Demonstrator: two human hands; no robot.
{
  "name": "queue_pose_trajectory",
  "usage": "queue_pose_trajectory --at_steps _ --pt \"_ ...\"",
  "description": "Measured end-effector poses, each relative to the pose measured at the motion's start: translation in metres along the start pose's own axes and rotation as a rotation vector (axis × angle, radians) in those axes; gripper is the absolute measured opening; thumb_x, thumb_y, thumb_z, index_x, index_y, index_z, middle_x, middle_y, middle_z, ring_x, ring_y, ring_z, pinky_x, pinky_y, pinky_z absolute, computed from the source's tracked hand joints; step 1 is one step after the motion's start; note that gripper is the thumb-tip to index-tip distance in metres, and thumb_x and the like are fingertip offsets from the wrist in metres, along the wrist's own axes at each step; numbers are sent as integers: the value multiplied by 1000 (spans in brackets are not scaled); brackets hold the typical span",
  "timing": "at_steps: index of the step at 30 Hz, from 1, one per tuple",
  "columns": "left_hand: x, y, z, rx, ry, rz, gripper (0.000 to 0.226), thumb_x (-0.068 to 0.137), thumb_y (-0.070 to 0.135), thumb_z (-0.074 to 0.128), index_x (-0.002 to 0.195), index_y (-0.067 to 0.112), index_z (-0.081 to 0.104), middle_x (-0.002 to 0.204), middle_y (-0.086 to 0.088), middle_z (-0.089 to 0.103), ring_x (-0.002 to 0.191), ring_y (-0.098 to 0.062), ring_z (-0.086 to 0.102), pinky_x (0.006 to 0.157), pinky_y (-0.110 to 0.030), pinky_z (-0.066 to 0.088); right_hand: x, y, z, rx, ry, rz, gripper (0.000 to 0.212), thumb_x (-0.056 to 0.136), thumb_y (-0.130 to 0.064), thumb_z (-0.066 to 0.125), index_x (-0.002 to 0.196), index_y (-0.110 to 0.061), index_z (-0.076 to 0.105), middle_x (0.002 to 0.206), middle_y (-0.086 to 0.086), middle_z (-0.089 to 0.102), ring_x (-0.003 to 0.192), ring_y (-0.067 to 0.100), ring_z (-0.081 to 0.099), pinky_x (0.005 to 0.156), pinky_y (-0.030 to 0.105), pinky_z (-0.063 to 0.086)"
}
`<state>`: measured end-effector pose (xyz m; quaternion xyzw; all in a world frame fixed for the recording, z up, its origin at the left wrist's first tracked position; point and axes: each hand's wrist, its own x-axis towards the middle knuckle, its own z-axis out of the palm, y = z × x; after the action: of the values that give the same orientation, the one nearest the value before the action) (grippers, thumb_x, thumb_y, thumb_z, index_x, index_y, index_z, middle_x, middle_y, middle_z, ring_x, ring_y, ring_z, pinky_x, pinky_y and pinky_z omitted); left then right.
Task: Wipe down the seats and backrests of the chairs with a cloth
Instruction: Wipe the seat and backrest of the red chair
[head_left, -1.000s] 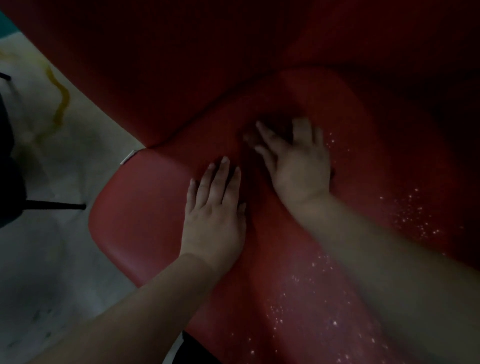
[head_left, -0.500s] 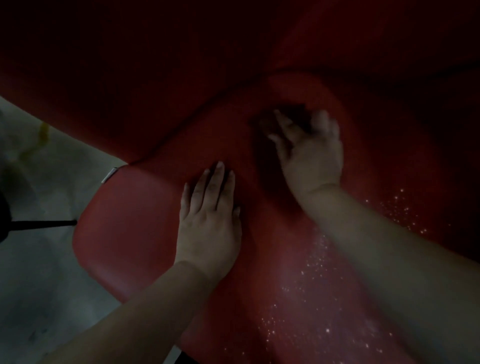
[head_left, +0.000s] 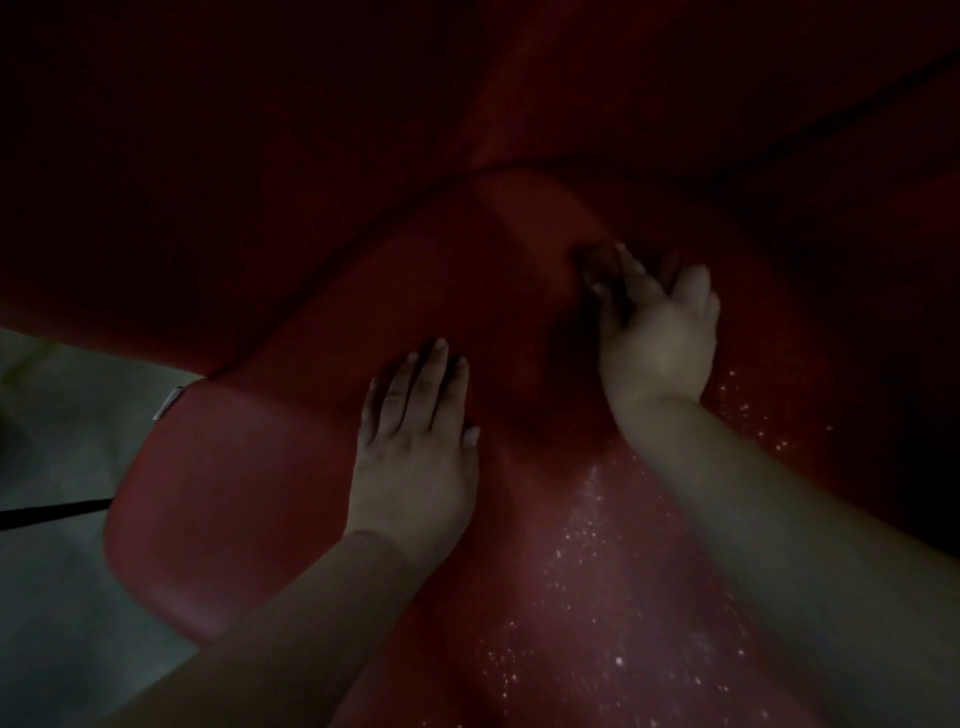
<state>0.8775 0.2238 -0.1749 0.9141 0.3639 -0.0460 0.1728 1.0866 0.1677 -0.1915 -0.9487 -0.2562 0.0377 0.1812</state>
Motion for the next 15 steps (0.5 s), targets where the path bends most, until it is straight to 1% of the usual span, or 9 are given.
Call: queue_pose_trajectory --at_steps 1,2,4,6,7,9,12,13,15 --pt "1 1 -1 3 -1 -2 54 98 32 36 148 13 33 159 -4 20 146 -20 14 118 -42 8 -20 3 -4 18 17 33 45 93 -43 55 137 -38 51 120 10 47 106 31 46 86 46 48" --pt "1 3 -1 5 0 -3 54 98 31 39 148 12 34 159 -4 20 146 -20 15 118 -42 8 -42 2 -6 38 9 -1 45 92 -42 55 137 -37 52 116 10 48 102 30 47 83 43 49" --pt "2 8 -2 6 -3 -1 55 95 29 44 147 11 35 158 -5 22 146 -22 18 118 -43 9 -76 -5 -8 47 -62 -189 45 92 -43 55 136 -36 54 110 8 49 94 26 48 76 35 46" --pt "2 12 -1 12 -9 8 55 95 29 44 147 12 36 158 -5 24 145 -23 20 118 -44 11 -62 -6 -7 12 -117 -346 44 92 -45 55 135 -37 54 109 5 49 94 24 47 75 34 45" --pt "1 13 0 17 -15 12 55 95 29 42 147 12 36 158 -5 24 145 -22 20 118 -44 12 -44 -5 -7 -5 -132 -361 44 93 -46 55 136 -39 53 110 5 48 96 26 46 77 36 46" --pt "0 13 1 30 -35 14 55 97 30 39 148 13 32 159 -3 20 146 -21 16 119 -44 10 -10 9 -8 -30 -113 -274 44 94 -45 54 137 -39 51 115 9 48 102 31 45 83 41 46" --pt "-3 15 2 38 -50 1 55 98 31 37 150 15 28 160 -1 15 147 -20 12 119 -43 7 -11 37 -17 19 10 62 44 94 -42 56 137 -36 52 119 11 48 106 31 45 88 42 47" --pt "-3 17 1 37 -56 -2 56 98 31 36 150 16 27 160 -1 14 147 -20 12 119 -43 7 -30 40 -20 25 35 104 44 93 -40 58 137 -35 53 117 10 48 104 30 46 87 43 48" --pt "-3 23 0 36 -52 -3 55 98 31 36 150 16 27 160 0 13 147 -20 11 119 -43 8 -75 38 -25 58 13 44 45 91 -37 61 136 -34 55 112 10 49 97 27 46 80 42 50"
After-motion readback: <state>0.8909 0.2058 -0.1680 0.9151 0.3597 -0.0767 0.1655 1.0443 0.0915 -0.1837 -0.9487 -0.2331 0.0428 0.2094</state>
